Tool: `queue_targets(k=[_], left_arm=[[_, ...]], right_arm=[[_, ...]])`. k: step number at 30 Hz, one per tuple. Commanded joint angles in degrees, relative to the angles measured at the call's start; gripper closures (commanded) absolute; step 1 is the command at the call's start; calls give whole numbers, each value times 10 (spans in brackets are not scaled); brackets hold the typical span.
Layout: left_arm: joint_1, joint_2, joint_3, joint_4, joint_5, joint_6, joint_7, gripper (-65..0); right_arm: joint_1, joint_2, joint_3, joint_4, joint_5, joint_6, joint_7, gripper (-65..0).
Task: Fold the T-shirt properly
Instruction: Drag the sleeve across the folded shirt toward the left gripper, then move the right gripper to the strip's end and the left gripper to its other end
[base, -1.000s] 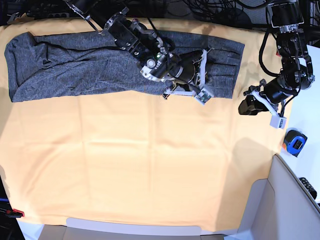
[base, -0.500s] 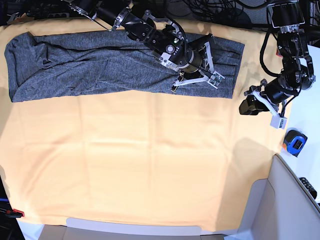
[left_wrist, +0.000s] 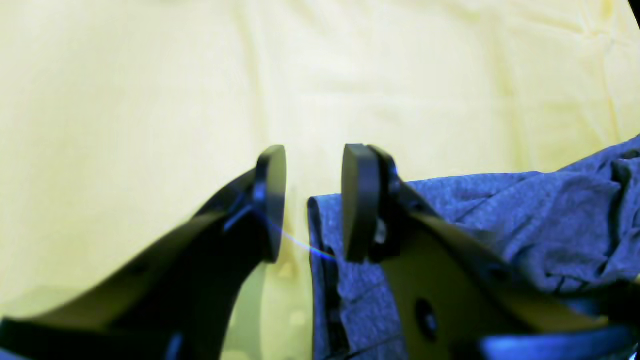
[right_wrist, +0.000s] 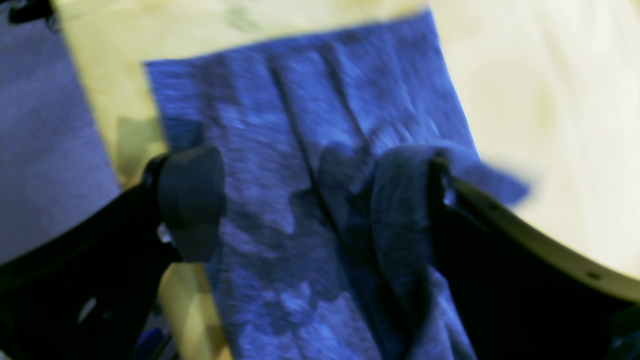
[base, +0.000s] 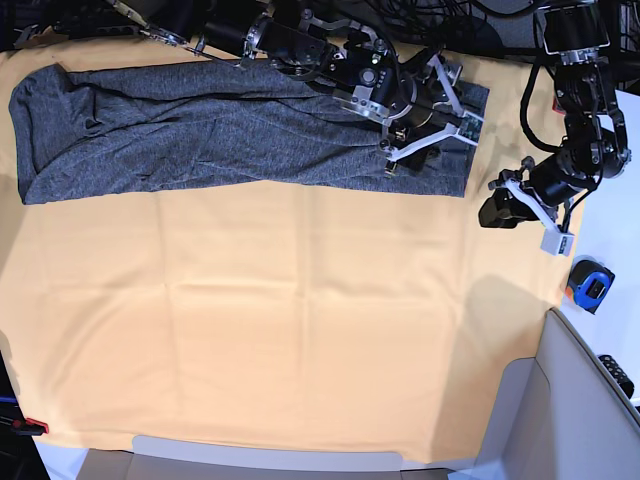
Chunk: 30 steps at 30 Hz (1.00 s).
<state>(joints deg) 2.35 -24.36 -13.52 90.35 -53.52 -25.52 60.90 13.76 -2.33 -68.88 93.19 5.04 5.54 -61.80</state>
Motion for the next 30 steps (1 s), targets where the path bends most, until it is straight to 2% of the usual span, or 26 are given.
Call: queue_targets(k=[1, 7, 10, 12, 15, 18, 22, 25, 30], left_arm=[[-7, -10, -4, 8, -10, -3, -12, -181], [-7, -10, -4, 8, -10, -3, -12, -181], [-7, -10, -4, 8, -10, -3, -12, -181], [-6, -10, -4, 8, -10, -3, -11, -182], [-2, -16, -4, 8, -10, -3, -3, -184], [2, -28, -7, 10, -16, -4, 37, -187], [5, -27, -49, 10, -39, -6, 88, -213], [7, -27, -78, 9, -78, -6, 122, -214], [23, -25, -122, -15, -152, -6, 191, -214]], right_arm=[[13, -19, -12, 9, 3, 1, 11, -507], [24, -43, -54, 4, 0, 1, 11, -506], [25, -46, -46, -1, -1, 0, 11, -504], [26, -41, -18, 4, -2, -4, 11, -504], [13, -39, 91, 22, -2, -5, 9, -504], [-21, -28, 236, 65, 2, -5, 10, -504], [-84, -43, 467, 141, 7, -4, 12, -504], [-104, -51, 575, 167, 43, -3, 12, -504], [-131, -47, 728, 173, 155, -4, 12, -504]])
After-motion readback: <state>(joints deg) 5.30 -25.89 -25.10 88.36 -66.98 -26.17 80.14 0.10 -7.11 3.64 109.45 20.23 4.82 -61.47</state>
